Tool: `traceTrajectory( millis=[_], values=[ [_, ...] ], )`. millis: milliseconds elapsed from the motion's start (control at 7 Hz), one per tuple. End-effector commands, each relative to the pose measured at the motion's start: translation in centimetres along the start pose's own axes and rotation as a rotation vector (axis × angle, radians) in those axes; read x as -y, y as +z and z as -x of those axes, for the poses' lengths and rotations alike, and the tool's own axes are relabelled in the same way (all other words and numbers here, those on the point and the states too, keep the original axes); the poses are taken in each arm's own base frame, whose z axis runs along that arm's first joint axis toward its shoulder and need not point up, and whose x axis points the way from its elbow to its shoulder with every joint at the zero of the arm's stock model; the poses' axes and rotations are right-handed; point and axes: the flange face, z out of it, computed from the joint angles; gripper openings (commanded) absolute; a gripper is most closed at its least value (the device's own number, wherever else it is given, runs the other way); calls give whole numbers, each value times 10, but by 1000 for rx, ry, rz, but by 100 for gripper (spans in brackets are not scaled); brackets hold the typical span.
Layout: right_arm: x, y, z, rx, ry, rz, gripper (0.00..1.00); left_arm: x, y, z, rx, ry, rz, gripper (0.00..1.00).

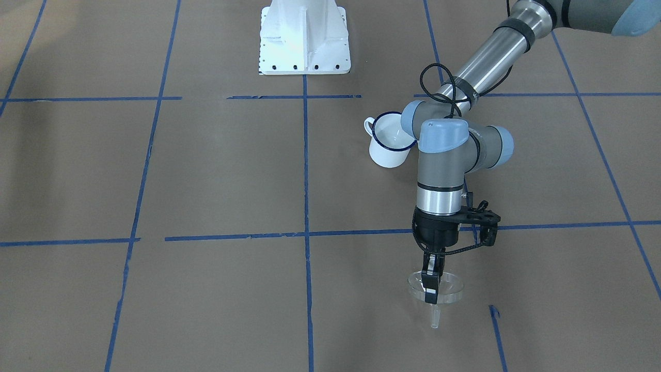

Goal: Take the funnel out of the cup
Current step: 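Carry the glass funnel farther from the robot and lower it onto the table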

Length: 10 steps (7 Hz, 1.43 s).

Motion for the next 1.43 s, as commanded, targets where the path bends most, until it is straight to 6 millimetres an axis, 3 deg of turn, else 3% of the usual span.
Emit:
traceTrajectory(
  millis=[0, 143, 286, 429, 571, 857, 1143, 1286],
  values=[
    [0, 0, 0, 0, 0, 0, 100, -1, 4, 15, 15, 17, -1, 21],
    [0, 0, 0, 0, 0, 0, 100, -1, 4, 15, 15, 17, -1, 24],
    [0, 0, 0, 0, 0, 0, 100, -1, 1, 12, 10, 40, 3, 38],
    [0, 0, 0, 0, 0, 0, 100, -1, -6, 3, -7, 120, 14, 79],
    [0, 0, 0, 0, 0, 0, 100, 4, -27, -1, -25, 143, 31, 100],
    [0, 0, 0, 0, 0, 0, 100, 16, -85, -1, 38, 253, 142, 100],
    [0, 0, 0, 0, 0, 0, 100, 32, -183, -9, 188, 534, 244, 100],
    [0, 0, 0, 0, 0, 0, 100, 41, -222, -10, 273, 707, 340, 100]
  ],
)
